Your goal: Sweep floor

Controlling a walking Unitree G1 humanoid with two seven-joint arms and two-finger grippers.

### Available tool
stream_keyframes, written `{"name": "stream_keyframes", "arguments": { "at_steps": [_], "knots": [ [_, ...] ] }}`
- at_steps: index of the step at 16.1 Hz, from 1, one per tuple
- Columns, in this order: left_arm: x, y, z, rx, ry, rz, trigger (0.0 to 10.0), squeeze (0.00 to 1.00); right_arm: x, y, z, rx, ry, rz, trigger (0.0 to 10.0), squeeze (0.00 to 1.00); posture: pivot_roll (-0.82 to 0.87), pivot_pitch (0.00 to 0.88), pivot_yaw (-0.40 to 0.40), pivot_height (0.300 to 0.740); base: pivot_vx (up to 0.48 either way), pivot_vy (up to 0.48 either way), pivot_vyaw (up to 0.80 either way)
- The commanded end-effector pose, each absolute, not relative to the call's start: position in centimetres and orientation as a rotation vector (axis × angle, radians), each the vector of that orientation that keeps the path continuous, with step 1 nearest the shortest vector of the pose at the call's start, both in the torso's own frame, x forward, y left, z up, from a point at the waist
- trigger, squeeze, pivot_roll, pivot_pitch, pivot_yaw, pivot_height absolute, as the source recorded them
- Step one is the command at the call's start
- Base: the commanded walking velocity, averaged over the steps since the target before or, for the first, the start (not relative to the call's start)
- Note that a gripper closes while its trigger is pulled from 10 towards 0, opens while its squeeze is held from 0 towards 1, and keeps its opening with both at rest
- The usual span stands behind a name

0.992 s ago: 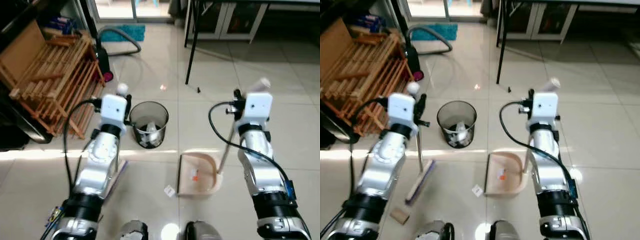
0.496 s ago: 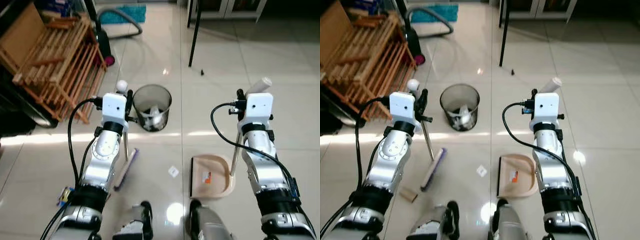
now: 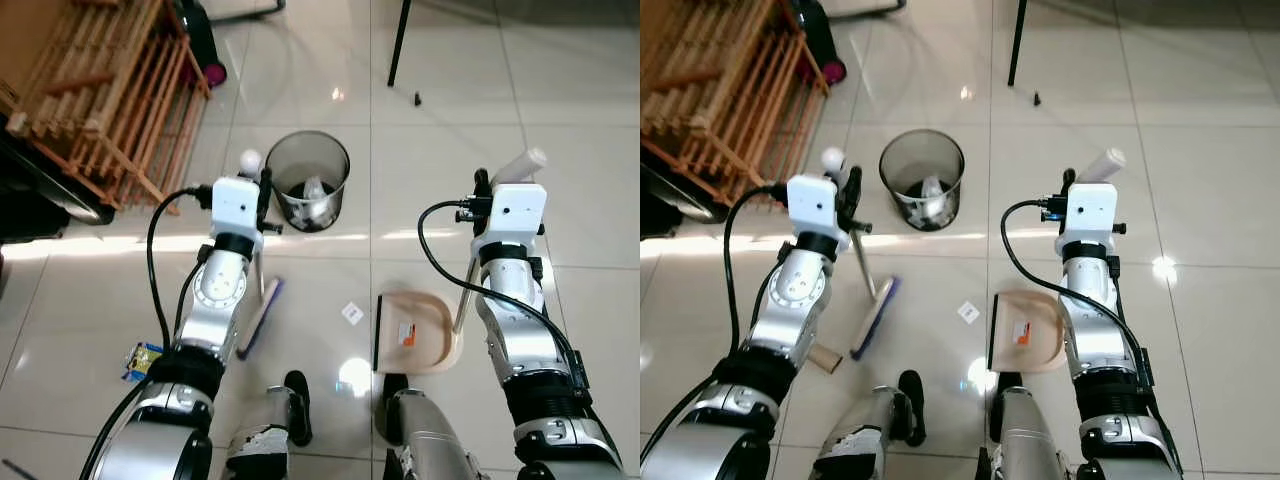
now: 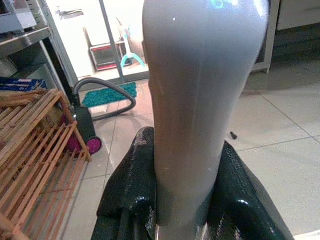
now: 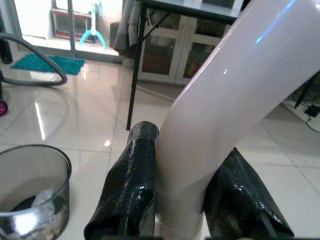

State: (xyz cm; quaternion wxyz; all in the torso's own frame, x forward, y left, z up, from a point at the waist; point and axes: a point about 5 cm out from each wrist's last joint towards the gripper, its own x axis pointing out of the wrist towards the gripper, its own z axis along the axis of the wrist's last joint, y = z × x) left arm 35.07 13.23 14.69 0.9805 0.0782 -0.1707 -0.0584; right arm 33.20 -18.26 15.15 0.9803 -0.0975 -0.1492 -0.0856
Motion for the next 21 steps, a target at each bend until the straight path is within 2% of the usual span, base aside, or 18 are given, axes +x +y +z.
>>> {"name": "stream_keyframes", "arguments": {
  "at_steps": [1, 6, 16, 21],
  "knots": [
    [34.9, 13.7, 14.1, 0.161, -0.338, -0.109, 10.0, 0.0, 32.7, -17.8, 15.5, -0.19, -0.355, -0.167, 10.0, 0.0, 0.05, 0.425, 0.122, 0.74, 0.0, 0.0, 0.0],
    [35.2, 13.7, 14.4, 0.154, -0.363, -0.114, 10.0, 0.0, 32.0, -17.8, 16.3, -0.191, -0.452, -0.173, 10.0, 0.0, 0.05, 0.415, 0.131, 0.74, 0.0, 0.0, 0.0],
    [35.5, 13.0, 14.7, 0.138, -0.383, -0.127, 10.0, 0.0, 31.3, -17.3, 16.0, -0.285, -0.504, -0.092, 10.0, 0.0, 0.05, 0.406, 0.125, 0.74, 0.0, 0.0, 0.0],
    [35.6, 12.6, 14.7, 0.134, -0.385, -0.136, 10.0, 0.0, 30.3, -15.7, 13.8, -0.318, -0.465, -0.042, 10.0, 0.0, 0.07, 0.405, 0.122, 0.74, 0.0, 0.0, 0.0]
  ]
}}
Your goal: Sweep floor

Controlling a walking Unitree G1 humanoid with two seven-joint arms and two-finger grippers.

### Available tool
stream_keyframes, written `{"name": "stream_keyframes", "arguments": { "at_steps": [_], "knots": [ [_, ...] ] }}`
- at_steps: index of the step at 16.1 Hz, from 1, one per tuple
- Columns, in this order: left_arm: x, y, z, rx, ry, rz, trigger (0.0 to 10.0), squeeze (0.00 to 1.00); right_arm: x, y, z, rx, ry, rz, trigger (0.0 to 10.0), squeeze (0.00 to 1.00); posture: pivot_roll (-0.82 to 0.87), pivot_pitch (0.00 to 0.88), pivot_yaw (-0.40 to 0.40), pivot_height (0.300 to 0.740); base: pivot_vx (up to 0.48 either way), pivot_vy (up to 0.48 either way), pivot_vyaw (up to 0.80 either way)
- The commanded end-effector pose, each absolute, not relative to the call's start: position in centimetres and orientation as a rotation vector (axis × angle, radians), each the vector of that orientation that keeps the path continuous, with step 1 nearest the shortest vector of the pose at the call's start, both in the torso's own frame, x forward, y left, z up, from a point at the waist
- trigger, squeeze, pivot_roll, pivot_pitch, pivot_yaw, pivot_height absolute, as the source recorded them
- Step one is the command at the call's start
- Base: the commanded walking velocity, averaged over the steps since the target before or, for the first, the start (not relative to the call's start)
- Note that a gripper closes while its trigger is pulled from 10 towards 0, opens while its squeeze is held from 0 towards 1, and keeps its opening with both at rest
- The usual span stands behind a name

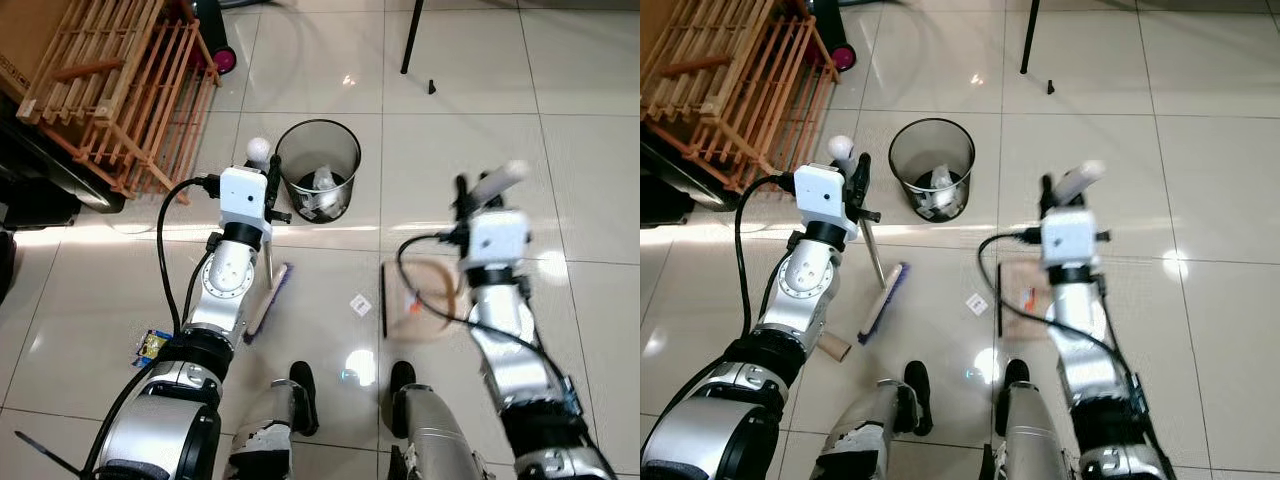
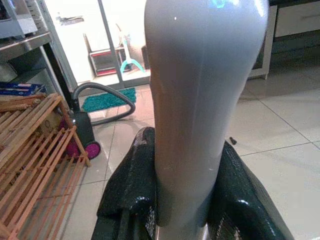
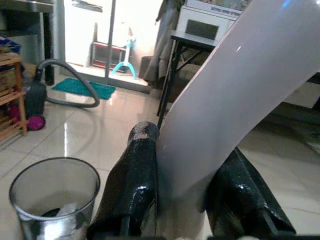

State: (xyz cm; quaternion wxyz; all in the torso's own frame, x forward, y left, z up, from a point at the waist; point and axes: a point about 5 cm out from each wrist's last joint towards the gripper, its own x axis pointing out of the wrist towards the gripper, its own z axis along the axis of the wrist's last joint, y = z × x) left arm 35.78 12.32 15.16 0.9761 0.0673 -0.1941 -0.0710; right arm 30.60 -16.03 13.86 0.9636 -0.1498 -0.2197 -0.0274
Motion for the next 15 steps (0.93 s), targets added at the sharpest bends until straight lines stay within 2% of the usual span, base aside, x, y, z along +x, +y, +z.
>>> {"name": "stream_keyframes", "arguments": {
  "at_steps": [1, 4, 6, 9, 15],
  "knots": [
    [35.6, 12.6, 14.7, 0.133, -0.386, -0.137, 10.0, 0.0, 30.2, -15.6, 13.6, -0.326, -0.462, -0.041, 10.0, 0.0, 0.07, 0.405, 0.122, 0.74, 0.0, 0.0, 0.0],
    [35.6, 11.9, 14.9, 0.111, -0.397, -0.142, 10.0, 0.0, 29.8, -14.6, 13.0, -0.353, -0.478, -0.063, 10.0, 0.0, 0.09, 0.398, 0.131, 0.74, 0.0, 0.0, 0.0],
    [35.7, 11.0, 15.2, 0.063, -0.407, -0.144, 10.0, 0.0, 29.6, -14.7, 12.4, -0.301, -0.456, -0.14, 10.0, 0.0, 0.09, 0.395, 0.134, 0.74, 0.0, 0.0, 0.0],
    [35.6, 8.4, 15.0, -0.133, -0.37, -0.166, 10.0, 0.0, 28.9, -13.5, 11.5, -0.28, -0.435, -0.142, 10.0, 0.0, 0.08, 0.388, 0.136, 0.74, 0.0, 0.0, 0.0],
    [36.4, 5.7, 15.7, -0.354, -0.304, -0.189, 10.0, 0.0, 28.3, -11.8, 11.6, -0.258, -0.442, -0.107, 10.0, 0.0, 0.02, 0.385, 0.162, 0.74, 0.0, 0.0, 0.0]
  ]
}}
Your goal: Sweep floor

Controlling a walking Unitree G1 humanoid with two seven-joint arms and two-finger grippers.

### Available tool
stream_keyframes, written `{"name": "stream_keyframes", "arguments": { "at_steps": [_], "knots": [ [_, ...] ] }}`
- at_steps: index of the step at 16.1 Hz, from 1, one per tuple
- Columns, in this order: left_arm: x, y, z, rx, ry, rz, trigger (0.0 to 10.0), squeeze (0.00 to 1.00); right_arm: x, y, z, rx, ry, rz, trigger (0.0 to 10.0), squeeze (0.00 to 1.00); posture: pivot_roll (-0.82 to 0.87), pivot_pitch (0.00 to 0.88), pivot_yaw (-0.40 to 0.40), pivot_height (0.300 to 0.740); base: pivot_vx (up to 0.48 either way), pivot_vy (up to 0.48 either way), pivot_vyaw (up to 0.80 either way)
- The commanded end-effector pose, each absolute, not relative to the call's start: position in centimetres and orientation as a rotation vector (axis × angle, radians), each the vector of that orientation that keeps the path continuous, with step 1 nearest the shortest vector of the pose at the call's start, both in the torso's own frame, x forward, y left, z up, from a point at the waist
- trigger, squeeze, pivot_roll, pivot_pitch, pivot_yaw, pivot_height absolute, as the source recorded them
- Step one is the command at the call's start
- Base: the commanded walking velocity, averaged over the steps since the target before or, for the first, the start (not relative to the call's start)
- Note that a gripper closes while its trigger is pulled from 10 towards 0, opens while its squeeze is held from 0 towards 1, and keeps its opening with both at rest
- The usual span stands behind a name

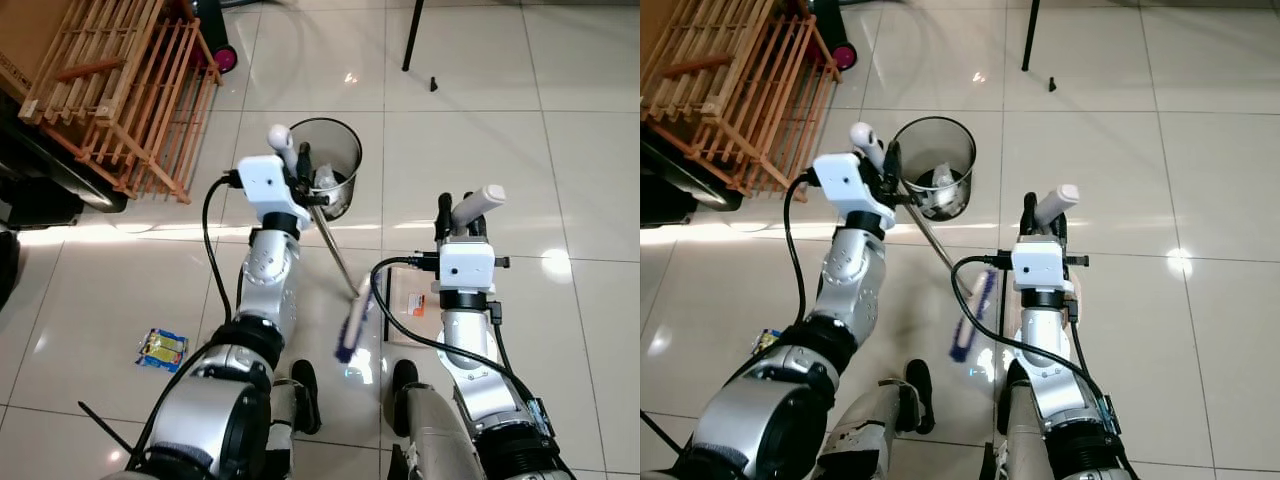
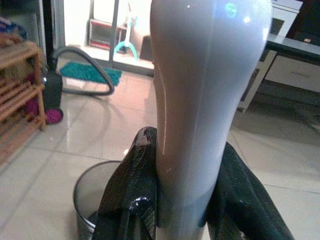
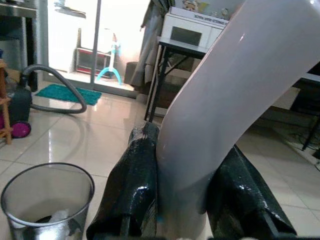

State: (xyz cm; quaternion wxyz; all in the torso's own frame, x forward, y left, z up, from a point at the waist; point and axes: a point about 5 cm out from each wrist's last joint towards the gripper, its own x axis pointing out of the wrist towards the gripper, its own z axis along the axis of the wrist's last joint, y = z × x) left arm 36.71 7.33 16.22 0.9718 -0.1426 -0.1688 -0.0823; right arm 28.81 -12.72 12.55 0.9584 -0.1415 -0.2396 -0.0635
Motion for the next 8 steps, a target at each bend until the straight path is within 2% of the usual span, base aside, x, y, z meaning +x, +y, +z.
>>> {"name": "stream_keyframes", "arguments": {
  "at_steps": [1, 4, 6, 7, 8],
  "knots": [
    [36.5, 5.0, 16.0, -0.411, -0.293, -0.216, 10.0, 0.0, 28.2, -11.8, 11.6, -0.258, -0.442, -0.11, 10.0, 0.0, 0.02, 0.384, 0.164, 0.74, 0.0, 0.0, 0.0],
    [36.8, 4.1, 17.7, -0.51, -0.34, -0.316, 10.0, 0.0, 28.1, -12.0, 11.5, -0.255, -0.43, -0.112, 10.0, 0.0, 0.02, 0.383, 0.158, 0.74, 0.0, 0.0, 0.0],
    [37.0, 4.0, 18.9, -0.493, -0.385, -0.393, 10.0, 0.0, 28.2, -12.1, 11.4, -0.256, -0.426, -0.112, 10.0, 0.0, 0.03, 0.382, 0.156, 0.74, 0.0, 0.0, 0.0],
    [36.9, 4.1, 19.6, -0.419, -0.432, -0.451, 10.0, 0.0, 28.3, -12.1, 11.4, -0.256, -0.424, -0.112, 10.0, 0.0, 0.04, 0.38, 0.157, 0.74, 0.0, 0.0, 0.0],
    [36.5, 4.5, 20.5, -0.266, -0.514, -0.52, 10.0, 0.0, 28.4, -12.2, 11.4, -0.255, -0.422, -0.115, 10.0, 0.0, 0.04, 0.379, 0.158, 0.74, 0.0, 0.0, 0.0]
  ]
}}
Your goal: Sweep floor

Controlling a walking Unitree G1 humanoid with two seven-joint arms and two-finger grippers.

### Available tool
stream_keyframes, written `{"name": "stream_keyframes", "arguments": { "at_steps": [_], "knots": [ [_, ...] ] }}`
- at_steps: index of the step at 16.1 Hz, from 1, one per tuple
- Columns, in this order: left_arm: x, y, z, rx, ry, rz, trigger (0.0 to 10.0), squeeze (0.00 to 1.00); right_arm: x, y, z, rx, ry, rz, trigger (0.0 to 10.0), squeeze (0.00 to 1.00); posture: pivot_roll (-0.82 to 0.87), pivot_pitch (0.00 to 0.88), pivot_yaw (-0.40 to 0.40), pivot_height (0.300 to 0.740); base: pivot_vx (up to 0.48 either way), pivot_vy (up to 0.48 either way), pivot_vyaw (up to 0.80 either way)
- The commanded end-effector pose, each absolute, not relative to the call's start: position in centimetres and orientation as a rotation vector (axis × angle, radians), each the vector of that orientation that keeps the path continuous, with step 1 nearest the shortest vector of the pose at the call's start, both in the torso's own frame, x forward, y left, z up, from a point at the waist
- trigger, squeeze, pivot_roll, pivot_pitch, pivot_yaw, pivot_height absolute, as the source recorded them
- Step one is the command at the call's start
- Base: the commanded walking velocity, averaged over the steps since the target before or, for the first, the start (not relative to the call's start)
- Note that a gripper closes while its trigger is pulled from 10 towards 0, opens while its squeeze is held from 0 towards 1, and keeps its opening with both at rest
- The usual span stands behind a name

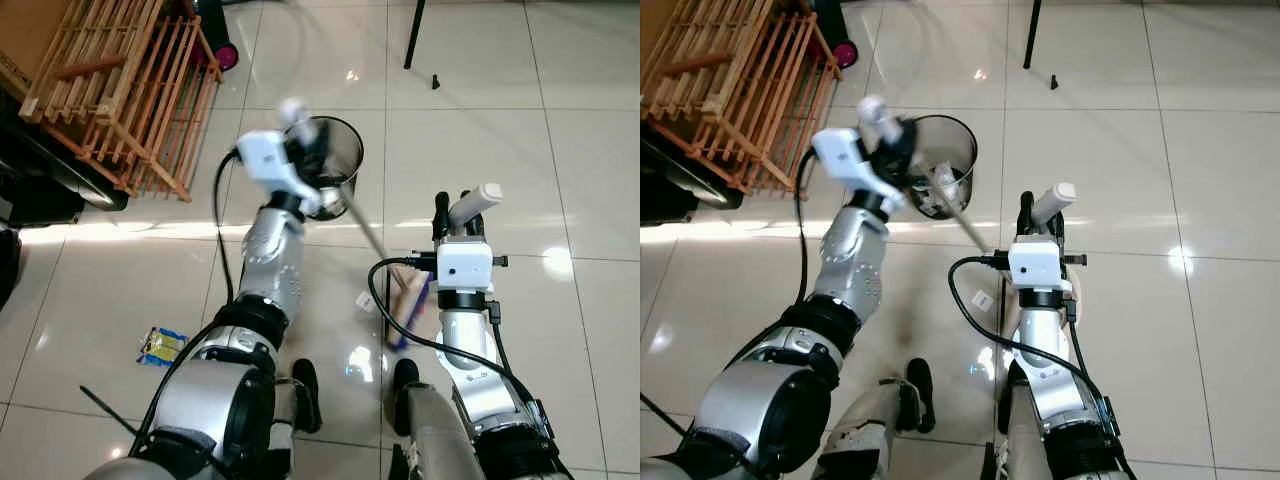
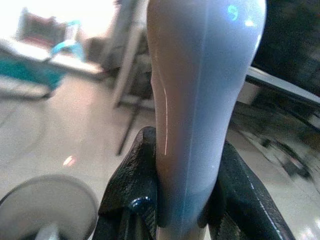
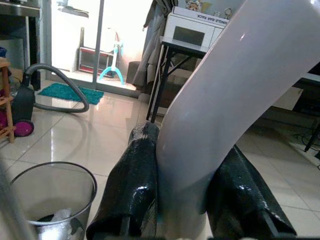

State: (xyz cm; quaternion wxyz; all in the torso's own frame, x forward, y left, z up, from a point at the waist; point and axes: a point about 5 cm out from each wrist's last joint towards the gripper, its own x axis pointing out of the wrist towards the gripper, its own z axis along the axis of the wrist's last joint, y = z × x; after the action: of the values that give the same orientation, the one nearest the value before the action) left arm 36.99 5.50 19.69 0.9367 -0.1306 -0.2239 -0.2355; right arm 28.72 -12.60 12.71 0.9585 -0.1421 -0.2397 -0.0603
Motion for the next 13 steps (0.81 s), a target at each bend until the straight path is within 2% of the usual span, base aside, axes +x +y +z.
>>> {"name": "stream_keyframes", "arguments": {
  "at_steps": [1, 3, 6, 9, 13],
  "knots": [
    [36.2, 5.4, 21.4, -0.142, -0.602, -0.537, 10.0, 0.0, 28.4, -12.3, 11.4, -0.254, -0.421, -0.117, 10.0, 0.0, 0.05, 0.373, 0.162, 0.74, 0.0, 0.0, 0.0],
    [36.2, 8.7, 22.8, -0.026, -0.679, -0.487, 10.0, 0.0, 28.4, -12.4, 11.4, -0.25, -0.416, -0.124, 10.0, 0.0, 0.05, 0.373, 0.159, 0.74, 0.0, 0.0, 0.0],
    [35.9, 10.8, 22.7, 0.1, -0.702, -0.468, 10.0, 0.0, 28.4, -12.5, 11.2, -0.246, -0.41, -0.123, 10.0, 0.0, 0.06, 0.375, 0.151, 0.74, 0.0, 0.0, 0.0],
    [36.0, 11.5, 20.7, 0.139, -0.649, -0.406, 10.0, 0.0, 28.3, -11.9, 11.4, -0.24, -0.415, -0.106, 10.0, 0.0, 0.02, 0.38, 0.142, 0.74, 0.0, 0.0, 0.0],
    [36.4, 11.1, 17.1, 0.143, -0.471, -0.358, 10.0, 0.0, 27.7, -11.5, 11.6, -0.235, -0.418, -0.09, 10.0, 0.0, -0.02, 0.402, 0.15, 0.74, 0.0, 0.0, 0.0]
  ]
}}
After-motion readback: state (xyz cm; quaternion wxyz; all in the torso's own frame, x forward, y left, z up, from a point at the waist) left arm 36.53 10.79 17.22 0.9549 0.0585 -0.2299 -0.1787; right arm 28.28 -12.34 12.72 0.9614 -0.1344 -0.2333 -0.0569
